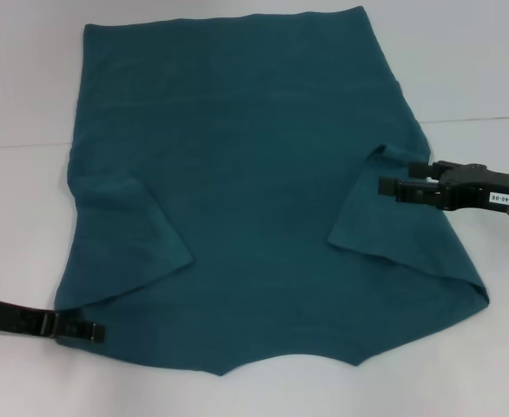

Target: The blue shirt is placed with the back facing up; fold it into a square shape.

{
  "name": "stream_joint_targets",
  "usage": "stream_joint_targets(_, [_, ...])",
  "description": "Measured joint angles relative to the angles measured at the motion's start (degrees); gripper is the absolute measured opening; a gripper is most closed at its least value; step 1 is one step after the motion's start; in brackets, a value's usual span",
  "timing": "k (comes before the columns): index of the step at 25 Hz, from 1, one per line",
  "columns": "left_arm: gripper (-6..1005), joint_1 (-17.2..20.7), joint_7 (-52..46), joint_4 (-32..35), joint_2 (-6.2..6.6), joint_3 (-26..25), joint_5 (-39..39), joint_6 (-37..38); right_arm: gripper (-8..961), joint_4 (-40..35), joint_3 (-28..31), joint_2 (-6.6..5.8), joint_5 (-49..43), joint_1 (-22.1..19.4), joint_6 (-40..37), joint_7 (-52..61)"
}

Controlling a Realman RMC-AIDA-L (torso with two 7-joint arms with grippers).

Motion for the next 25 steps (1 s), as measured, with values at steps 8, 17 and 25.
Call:
stream_joint_targets(8, [842,-0.87,-0.01,0.01,-0.37,1.71,-0.26,0.15,926,0.00,0.00,0.00,0.03,0.08,0.00,0.00])
stream_joint_targets(17, [828,-2.21,0.59,0.37,-1.01,2.20,-1.81,1.53,926,0.00,0.00,0.00,0.03,-0.01,0.00,0.00])
stream_joint_targets(25, [816,-2.69,1.20,0.38,-1.05,2.20,-2.94,2.67,926,0.00,0.00,0.00,0.31,-0.17,0.00,-0.12])
